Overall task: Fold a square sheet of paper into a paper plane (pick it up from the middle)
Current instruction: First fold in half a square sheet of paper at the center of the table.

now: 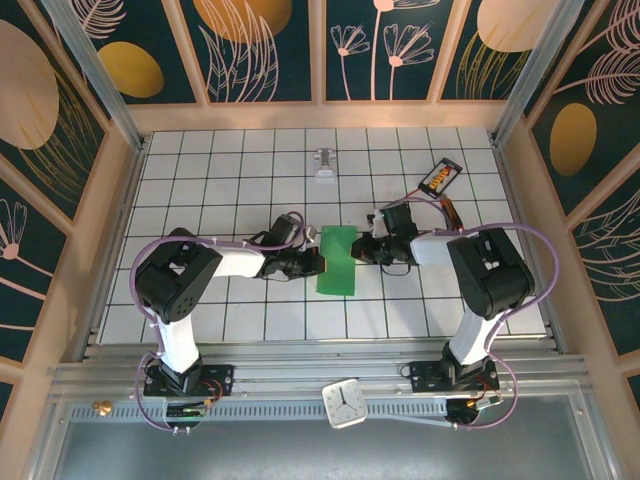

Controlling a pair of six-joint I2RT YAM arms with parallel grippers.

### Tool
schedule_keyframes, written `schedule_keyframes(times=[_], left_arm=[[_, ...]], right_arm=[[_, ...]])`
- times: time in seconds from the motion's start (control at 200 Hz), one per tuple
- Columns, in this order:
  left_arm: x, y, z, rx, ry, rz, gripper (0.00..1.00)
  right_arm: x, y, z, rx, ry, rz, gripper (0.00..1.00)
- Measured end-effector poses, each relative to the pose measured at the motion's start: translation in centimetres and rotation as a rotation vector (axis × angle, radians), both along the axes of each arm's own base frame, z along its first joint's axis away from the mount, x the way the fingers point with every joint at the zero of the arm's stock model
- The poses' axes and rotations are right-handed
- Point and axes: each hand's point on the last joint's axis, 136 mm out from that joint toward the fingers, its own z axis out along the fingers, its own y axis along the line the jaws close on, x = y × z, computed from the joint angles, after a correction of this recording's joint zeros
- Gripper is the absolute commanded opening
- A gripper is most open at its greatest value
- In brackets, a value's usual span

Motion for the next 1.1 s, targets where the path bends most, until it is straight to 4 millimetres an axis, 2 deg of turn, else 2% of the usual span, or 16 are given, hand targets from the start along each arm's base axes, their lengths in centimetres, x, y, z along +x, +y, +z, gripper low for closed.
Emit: schedule_keyframes(times=[0.2, 0.3, 0.4, 0.56, 0.771, 1.101], left_arm=[[0.0, 0.1, 0.0, -0.022, -0.014, -0.023, 0.0], [-0.1, 0.1, 0.0, -0.033, -0.02, -0.041, 0.0], [-0.2, 0.0, 0.0, -0.042, -0.018, -0.056, 0.0], [-0.2, 0.0, 0.0, -0.046, -0.017, -0.061, 0.0], [-0.2, 0.0, 0.0, -0.047, -0.017, -0.064, 0.0], [-0.2, 0.0, 0.0, -0.043, -0.017, -0.069, 0.0]], right_arm=[[1.2, 1.8, 2.6, 0.08, -0.049, 0.009, 0.06], [2.0, 3.7, 4.0, 0.126, -0.078, 0.031, 0.02], [2.6, 5.5, 4.4, 0.15, -0.085, 0.051, 0.0], [3.2, 7.1, 3.2, 0.143, -0.063, 0.071, 0.0], [3.0, 7.9, 1.2, 0.118, -0.017, 0.085, 0.0], [1.9, 8.7, 0.2, 0.09, 0.019, 0.11, 0.0]])
